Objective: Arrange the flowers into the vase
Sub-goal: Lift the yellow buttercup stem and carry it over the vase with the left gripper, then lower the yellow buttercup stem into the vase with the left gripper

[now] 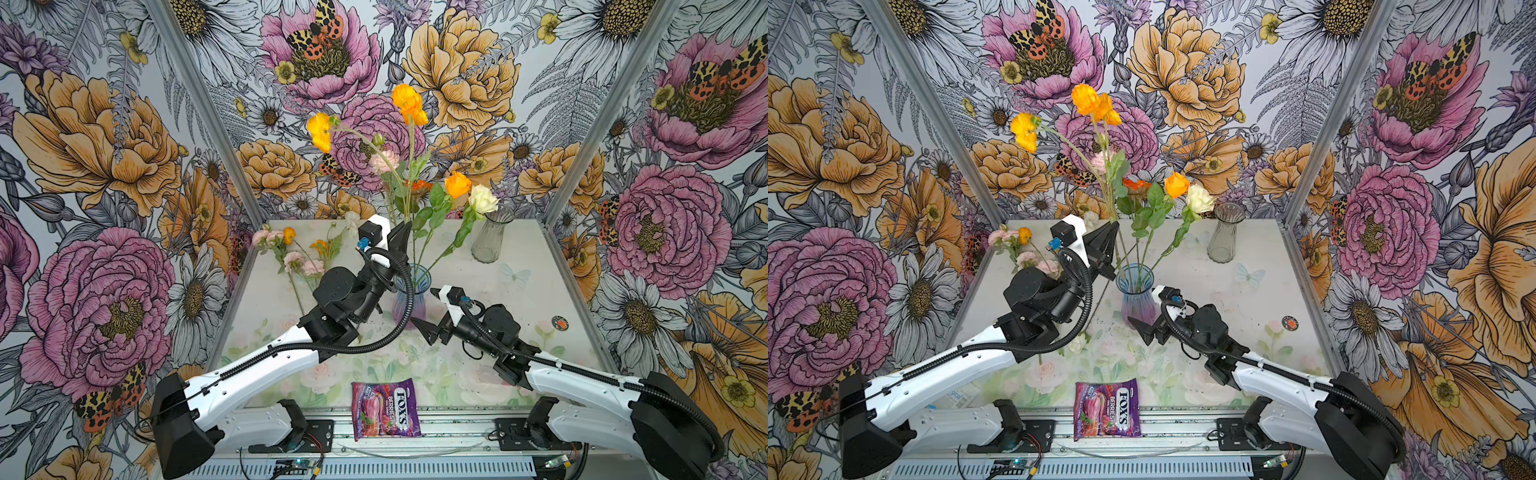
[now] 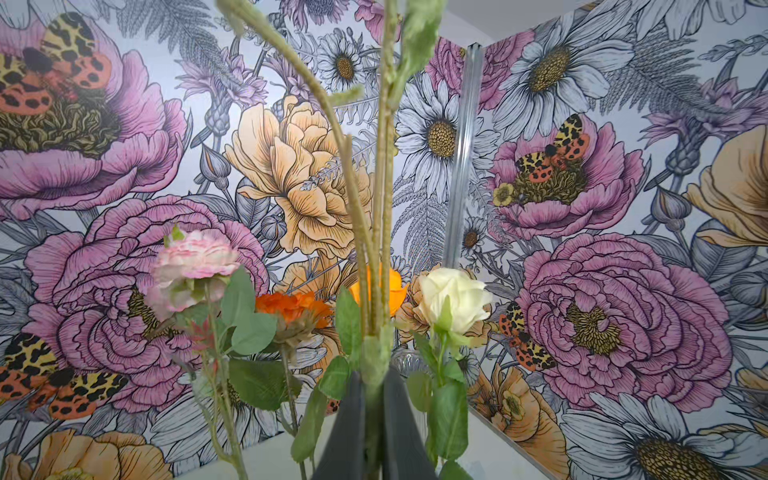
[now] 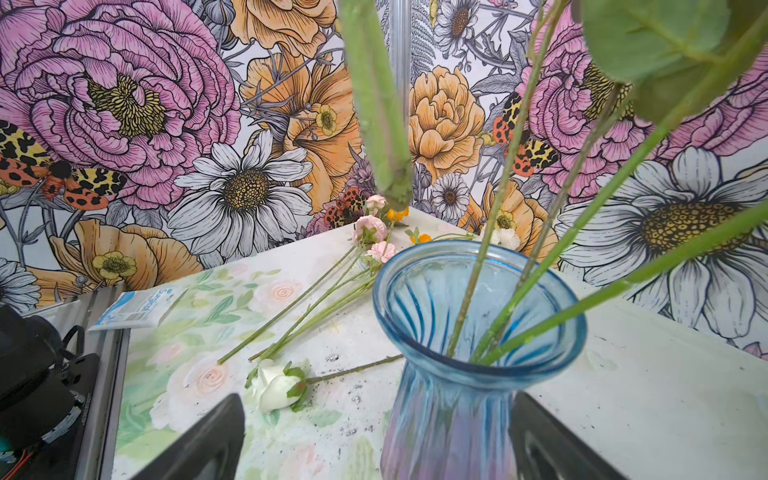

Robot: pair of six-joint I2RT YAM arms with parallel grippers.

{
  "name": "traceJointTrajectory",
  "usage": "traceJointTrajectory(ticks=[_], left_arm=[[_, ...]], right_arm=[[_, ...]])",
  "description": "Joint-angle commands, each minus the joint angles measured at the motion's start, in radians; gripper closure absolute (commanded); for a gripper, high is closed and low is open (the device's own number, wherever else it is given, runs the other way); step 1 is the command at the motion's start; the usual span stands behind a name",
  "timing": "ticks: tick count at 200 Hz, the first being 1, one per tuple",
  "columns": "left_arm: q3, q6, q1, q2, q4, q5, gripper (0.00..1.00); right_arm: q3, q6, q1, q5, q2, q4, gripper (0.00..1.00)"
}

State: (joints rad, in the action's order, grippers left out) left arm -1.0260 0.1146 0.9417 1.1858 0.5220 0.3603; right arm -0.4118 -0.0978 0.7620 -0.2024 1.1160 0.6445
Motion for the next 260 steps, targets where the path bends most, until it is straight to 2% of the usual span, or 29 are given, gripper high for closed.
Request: traceJointTrajectory(ticks=[1, 32, 88, 131, 186, 260], left_arm=[[-0.017, 0.082, 0.017, 0.028, 0.197, 0.057, 1.0], [-0.001, 0.073, 0.02, 0.074, 0.287, 0.082, 1.0], [0.043, 0.064, 0.029, 0.095, 0.288, 0.112, 1.0], [0.139, 0.051, 0.031, 0.076, 0.283, 0.138, 1.0], [0.265, 0.041, 0.029, 0.085, 0.374, 0.142, 1.0], [0.339, 0.023, 0.033, 0.196, 0.51, 0.112, 1.0]], right_arm=[[0.017, -0.016, -0.006, 0.023, -0.035, 0.045, 0.01], [0.028, -0.024, -0.018, 0.033, -0.048, 0.055, 0.0], [0.031, -0.036, -0.032, 0.02, -0.045, 0.067, 0.01], [0.031, -0.037, -0.033, 0.015, -0.04, 0.066, 0.01], [0.028, -0.037, -0.034, 0.012, -0.031, 0.07, 0.01], [0.027, -0.037, -0.036, 0.008, -0.026, 0.068, 0.0]])
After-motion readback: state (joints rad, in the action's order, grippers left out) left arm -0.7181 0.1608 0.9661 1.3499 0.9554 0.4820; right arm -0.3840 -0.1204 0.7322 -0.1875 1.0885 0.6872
